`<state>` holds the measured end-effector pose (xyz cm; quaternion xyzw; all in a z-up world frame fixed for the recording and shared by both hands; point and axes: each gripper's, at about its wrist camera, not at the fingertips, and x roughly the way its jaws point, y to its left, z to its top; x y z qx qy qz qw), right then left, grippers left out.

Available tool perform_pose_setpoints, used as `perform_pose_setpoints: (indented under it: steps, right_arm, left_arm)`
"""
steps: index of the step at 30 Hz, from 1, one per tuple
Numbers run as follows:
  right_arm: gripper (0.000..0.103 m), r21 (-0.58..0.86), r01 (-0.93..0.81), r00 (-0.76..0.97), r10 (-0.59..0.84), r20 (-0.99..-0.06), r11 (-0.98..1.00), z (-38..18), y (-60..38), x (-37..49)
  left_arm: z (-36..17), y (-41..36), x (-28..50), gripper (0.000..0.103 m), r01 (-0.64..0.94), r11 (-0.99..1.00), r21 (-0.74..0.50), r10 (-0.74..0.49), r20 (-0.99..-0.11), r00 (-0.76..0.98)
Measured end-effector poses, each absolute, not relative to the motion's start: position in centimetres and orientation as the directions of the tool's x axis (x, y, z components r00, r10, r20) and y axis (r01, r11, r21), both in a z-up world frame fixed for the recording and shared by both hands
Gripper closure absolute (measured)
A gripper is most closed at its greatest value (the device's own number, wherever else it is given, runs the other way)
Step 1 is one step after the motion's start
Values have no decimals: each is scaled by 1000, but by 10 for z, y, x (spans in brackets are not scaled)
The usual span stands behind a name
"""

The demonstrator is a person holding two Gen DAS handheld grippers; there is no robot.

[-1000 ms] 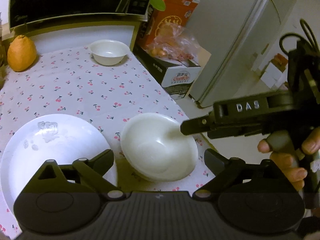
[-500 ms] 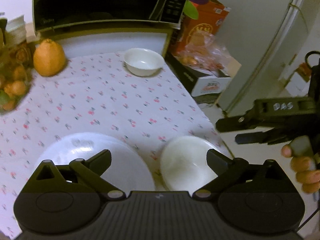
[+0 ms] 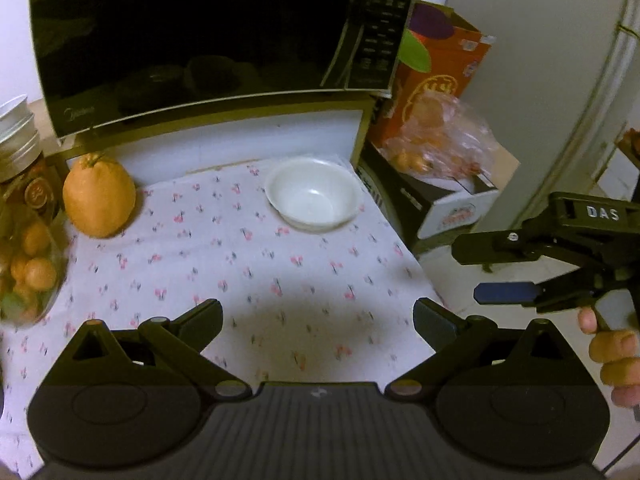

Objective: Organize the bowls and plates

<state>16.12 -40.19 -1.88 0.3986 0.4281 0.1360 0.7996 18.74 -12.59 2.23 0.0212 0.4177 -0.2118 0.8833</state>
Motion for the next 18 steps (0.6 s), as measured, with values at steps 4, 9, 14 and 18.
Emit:
perform_pose_setpoints:
  steps: [4, 9, 14, 18]
  right_arm:
    - [19, 800, 125, 608, 592, -529, 586, -28, -405, 187]
    - [19, 817, 130, 619, 597, -510, 562, -41, -402, 219]
    - [19, 834, 126, 633, 604, -485, 537, -54, -399, 244]
    - [19, 842, 128, 644, 602, -473, 524, -63, -400, 257]
  left_arm:
    - [14, -129, 220, 1, 354, 920, -167, -352, -748, 563]
    - [-4, -130, 261, 1, 291, 934, -208, -342, -760, 552]
    - [-21, -130, 291, 4, 262, 928, -265, -369, -749, 550]
    - [-31, -131, 306, 11, 264, 914, -308, -404, -737, 541]
